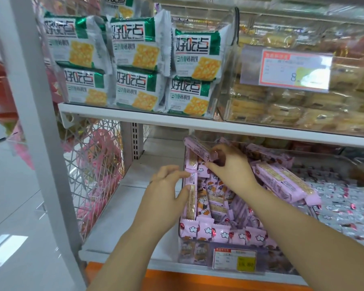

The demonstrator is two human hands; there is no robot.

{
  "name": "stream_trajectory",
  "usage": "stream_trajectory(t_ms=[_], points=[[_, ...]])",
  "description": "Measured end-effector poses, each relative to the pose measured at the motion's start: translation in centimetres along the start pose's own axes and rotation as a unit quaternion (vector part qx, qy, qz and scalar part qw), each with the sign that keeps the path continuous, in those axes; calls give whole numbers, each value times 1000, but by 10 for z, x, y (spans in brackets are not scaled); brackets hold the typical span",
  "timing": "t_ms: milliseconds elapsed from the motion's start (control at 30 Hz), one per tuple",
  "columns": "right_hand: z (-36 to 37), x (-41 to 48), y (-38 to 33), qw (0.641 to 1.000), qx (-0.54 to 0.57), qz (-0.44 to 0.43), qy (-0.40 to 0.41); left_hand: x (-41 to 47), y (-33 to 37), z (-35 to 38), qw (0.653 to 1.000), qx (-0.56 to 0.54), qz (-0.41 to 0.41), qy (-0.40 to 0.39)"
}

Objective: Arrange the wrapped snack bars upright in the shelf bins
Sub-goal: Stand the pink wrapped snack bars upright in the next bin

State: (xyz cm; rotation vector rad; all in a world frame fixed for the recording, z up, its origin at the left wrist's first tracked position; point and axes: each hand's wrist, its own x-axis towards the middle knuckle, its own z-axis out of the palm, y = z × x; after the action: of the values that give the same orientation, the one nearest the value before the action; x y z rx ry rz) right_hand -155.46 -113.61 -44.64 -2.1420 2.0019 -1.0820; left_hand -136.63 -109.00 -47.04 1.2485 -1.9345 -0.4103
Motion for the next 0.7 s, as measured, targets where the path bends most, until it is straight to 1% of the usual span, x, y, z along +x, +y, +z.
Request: stream_trajectory(t_ms=[67, 167, 200, 233, 267, 333, 367, 433, 600, 700], points=[[-8, -2, -2, 1000, 12, 5, -16, 0, 0, 1, 1000, -1, -1, 0], [-29, -16, -6, 998, 58, 24, -4, 1, -1, 1, 1000, -6, -1, 2], [-36, -23, -6, 996, 84, 36, -21, 1, -1, 1, 1000, -7, -1, 1], [-43, -30, -5, 991, 110, 52, -62, 1, -1, 1, 1000, -7, -3, -1], [-48, -35, -4, 982, 127, 67, -124, 1, -1, 2, 1000, -6, -4, -4], [-55, -42, -2, 949, 150, 99, -260, -1, 0, 2, 1000, -3, -7, -5], [-58, -42, -1, 932, 162, 113, -305, -2, 0, 2, 1000, 1, -7, -6], [-57, -38, 1, 912, 171, 131, -349, -5, 0, 2, 1000, 5, -1, -5], [-30, -28, -8, 867, 175, 201, -421, -6, -2, 3, 1000, -4, 6, -11], [-13, -29, -17, 833, 232, 248, -438, -5, -4, 4, 1000, -7, 11, -14]])
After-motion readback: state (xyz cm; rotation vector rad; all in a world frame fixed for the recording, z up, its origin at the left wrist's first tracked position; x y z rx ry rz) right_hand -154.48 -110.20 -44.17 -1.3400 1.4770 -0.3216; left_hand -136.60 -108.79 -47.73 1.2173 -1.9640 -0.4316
